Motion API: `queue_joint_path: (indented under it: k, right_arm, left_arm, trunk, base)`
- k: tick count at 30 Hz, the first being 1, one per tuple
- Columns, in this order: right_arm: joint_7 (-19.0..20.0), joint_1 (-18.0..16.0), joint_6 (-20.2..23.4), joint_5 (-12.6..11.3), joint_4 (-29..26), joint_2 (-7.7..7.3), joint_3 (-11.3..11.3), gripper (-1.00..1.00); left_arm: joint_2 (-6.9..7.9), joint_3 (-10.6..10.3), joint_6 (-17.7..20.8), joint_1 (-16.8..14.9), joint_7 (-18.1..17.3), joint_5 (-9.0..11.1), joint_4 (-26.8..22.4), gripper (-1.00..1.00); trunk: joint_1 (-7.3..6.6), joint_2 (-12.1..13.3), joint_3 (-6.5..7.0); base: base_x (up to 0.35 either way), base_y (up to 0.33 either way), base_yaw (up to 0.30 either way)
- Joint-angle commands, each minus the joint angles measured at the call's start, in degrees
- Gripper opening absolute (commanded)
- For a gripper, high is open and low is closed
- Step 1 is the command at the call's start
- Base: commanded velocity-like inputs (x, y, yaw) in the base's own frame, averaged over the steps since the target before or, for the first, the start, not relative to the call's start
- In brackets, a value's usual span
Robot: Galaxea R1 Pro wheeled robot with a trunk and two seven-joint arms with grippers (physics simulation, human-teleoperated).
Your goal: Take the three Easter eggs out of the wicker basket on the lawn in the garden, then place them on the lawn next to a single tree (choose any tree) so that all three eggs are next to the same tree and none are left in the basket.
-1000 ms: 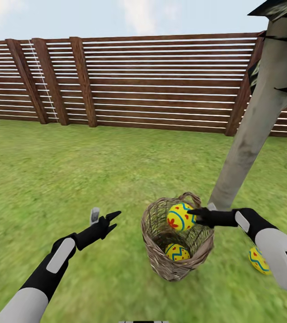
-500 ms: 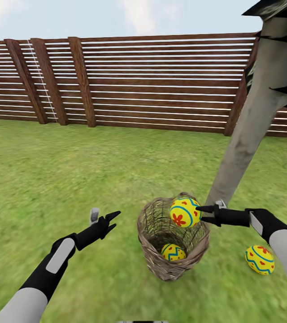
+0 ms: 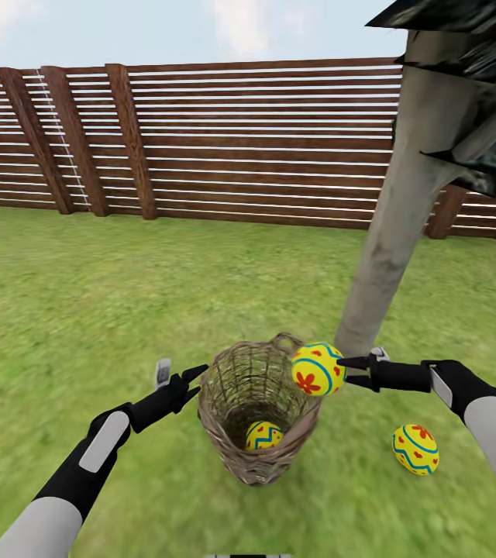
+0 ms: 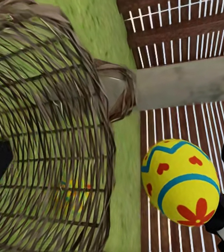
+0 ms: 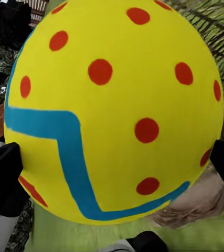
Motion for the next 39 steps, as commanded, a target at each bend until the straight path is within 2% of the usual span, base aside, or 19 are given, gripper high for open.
queue_joint_path:
  k: [1,10,14,27,37,39]
  right_arm:
    - [0.1,0.0,0.6,-0.1,0.0,-0.03,-0.1,-1.00]
    - [0.2,0.0,0.6,0.1,0.2,-0.14,-0.1,-1.00]
    - [0.2,0.0,0.6,1.3,0.2,-0.14,-0.2,-1.00]
    - [0.0,0.7,0.5,1.4,0.7,-0.73,-0.2,-1.00]
    - [-1.1,1.2,0.3,1.0,0.9,-0.58,-0.3,-1.00]
    - [-4.1,1.2,0.3,1.0,0.7,-0.92,-0.3,-1.00]
  left_arm:
    - [0.04,-0.1,0.2,0.0,0.0,0.3,0.0,1.00]
    - [0.04,-0.1,0.2,0.0,0.0,0.3,0.0,1.00]
    - [0.04,-0.1,0.2,0.0,0.0,0.3,0.0,1.00]
    - [-0.17,-0.2,0.2,0.0,0.0,0.3,0.0,1.00]
    - [-0.32,-0.2,0.2,0.0,0.0,0.3,0.0,1.00]
    - [-0.35,-0.2,0.2,0.0,0.0,0.2,0.0,1.00]
  trunk:
    - [-0.01,0.0,-0.05]
    - [-0.01,0.0,-0.05]
    - [-0.01,0.0,-0.05]
    - [-0.01,0.0,-0.05]
    - [-0.01,0.0,0.46]
    - [-0.01,0.0,0.59]
  base:
    - [0.000,-0.332,0.000]
    - [0.000,-0.332,0.000]
    - [0.000,-0.332,0.000]
    - [0.000,-0.332,0.000]
    - [0.000,-0.332,-0.156]
    - [0.033,-0.196,-0.216]
